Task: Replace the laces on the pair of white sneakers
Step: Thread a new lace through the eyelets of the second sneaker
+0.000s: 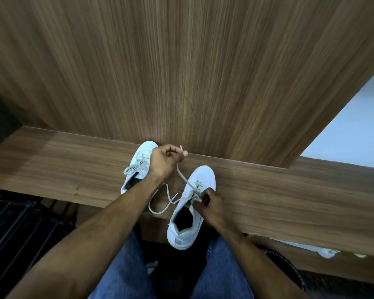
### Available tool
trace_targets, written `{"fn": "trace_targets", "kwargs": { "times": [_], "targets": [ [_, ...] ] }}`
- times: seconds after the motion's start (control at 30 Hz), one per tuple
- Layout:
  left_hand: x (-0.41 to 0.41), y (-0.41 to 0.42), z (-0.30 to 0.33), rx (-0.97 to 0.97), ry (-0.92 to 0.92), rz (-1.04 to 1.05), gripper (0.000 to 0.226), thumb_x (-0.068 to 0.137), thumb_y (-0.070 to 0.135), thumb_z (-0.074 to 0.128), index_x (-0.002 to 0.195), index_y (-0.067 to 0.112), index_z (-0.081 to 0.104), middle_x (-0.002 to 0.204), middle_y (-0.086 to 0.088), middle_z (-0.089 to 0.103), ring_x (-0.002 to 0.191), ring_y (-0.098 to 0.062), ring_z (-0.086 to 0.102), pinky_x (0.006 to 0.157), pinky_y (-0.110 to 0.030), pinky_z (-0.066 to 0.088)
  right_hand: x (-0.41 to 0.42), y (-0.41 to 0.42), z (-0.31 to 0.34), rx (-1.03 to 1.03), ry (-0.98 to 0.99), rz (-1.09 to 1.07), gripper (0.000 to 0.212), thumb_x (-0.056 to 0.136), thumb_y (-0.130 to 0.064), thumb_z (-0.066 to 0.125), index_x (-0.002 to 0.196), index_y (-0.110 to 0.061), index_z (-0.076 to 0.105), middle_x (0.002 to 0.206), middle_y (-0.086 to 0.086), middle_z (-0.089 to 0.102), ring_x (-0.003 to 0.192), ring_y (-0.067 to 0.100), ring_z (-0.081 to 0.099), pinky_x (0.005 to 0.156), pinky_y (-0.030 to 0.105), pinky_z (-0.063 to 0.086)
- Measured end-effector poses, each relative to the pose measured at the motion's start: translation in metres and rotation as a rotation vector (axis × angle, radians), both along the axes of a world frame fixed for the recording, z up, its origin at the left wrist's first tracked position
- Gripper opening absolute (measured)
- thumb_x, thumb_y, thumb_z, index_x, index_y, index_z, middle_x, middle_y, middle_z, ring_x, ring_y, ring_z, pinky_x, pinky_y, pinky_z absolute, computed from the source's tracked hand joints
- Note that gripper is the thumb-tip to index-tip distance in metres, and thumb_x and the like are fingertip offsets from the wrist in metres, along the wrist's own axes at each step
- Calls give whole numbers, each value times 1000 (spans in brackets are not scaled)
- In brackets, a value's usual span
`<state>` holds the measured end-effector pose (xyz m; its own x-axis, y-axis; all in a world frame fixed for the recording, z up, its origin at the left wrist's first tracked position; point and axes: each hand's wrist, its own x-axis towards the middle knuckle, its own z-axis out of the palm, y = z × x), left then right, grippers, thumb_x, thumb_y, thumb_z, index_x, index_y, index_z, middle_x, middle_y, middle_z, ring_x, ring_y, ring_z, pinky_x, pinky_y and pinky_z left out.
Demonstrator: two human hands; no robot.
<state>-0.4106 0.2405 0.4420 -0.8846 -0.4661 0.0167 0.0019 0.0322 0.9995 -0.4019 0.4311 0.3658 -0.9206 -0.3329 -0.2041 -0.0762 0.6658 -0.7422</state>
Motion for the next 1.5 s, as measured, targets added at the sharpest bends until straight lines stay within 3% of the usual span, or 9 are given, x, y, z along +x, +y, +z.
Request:
{"fn": "trace_targets", "kwargs": {
  "times": [0.13, 0.23, 0.47, 0.6, 0.77, 1.03, 1.23, 1.4, 1.5],
  "targets": [
    [13, -3, -25, -601, -132, -298, 11, 82, 14, 73, 75, 22, 75, 72, 12, 72, 67, 1, 64, 68, -24, 51, 5, -5, -5, 131, 69, 67, 33, 70, -55, 62, 90, -29, 58, 83, -9, 67, 84, 16, 64, 76, 34, 53],
    [28, 5, -41, -889, -205, -453, 8, 82, 22, 72, 88, 22, 77, 90, 8, 72, 82, -9, 65, 76, -30, 52, 5, -7, -5, 125, 58, 16, 28, 75, -45, 64, 95, -25, 65, 89, -6, 70, 87, 16, 64, 77, 32, 52],
    [47, 21, -49, -1169, -253, -601, 21, 87, 31, 59, 102, 26, 73, 109, 5, 61, 107, -20, 57, 86, -36, 48, -2, 5, -15, -107, -85, -70, 9, 78, -21, 66, 71, -17, 69, 67, 2, 71, 67, 16, 68, 69, 41, 56],
    [47, 33, -50, -1328, -323, -601, 27, 89, 38, 51, 106, 26, 69, 118, 3, 58, 113, -23, 56, 87, -40, 48, -4, 7, -17, -171, -148, -93, 13, 82, -14, 64, 75, -11, 74, 72, 5, 73, 67, 16, 68, 66, 31, 54],
    [45, 49, -35, -1385, -411, -608, 31, 94, 34, 46, 113, 20, 66, 121, -3, 54, 113, -28, 55, 83, -41, 47, -3, 10, -12, -269, -219, -141, 15, 85, -1, 60, 80, 0, 74, 78, 13, 74, 66, 11, 62, 62, 24, 49],
    [41, 64, -35, -1450, -507, -581, 35, 94, 29, 46, 121, 13, 61, 127, -8, 53, 118, -30, 52, 85, -41, 47, -2, 9, -15, -296, -201, -148, 21, 85, -2, 61, 70, -9, 74, 61, -5, 70, 59, 4, 62, 60, 23, 51],
    [38, 65, -39, -1429, -495, -554, 32, 92, 26, 48, 119, 12, 61, 126, -9, 55, 117, -30, 54, 87, -40, 47, -2, 11, -15, -287, -191, -110, 17, 87, -8, 62, 76, -2, 72, 74, 9, 73, 69, 14, 66, 74, 40, 56],
    [38, 62, -44, -1330, -476, -487, 31, 92, 30, 48, 114, 14, 63, 123, -8, 56, 115, -30, 55, 87, -39, 46, -5, 10, -18, -318, -237, -151, 32, 89, -5, 57, 63, -17, 72, 70, 5, 73, 74, 23, 69, 81, 47, 56],
    [40, 57, -48, -1294, -419, -474, 28, 92, 30, 48, 111, 17, 65, 123, -4, 55, 118, -25, 51, 93, -37, 41, -4, 10, -15, -275, -217, -134, 31, 90, -3, 56, 69, -21, 70, 71, 3, 72, 71, 19, 68, 80, 42, 57]
  ]
}}
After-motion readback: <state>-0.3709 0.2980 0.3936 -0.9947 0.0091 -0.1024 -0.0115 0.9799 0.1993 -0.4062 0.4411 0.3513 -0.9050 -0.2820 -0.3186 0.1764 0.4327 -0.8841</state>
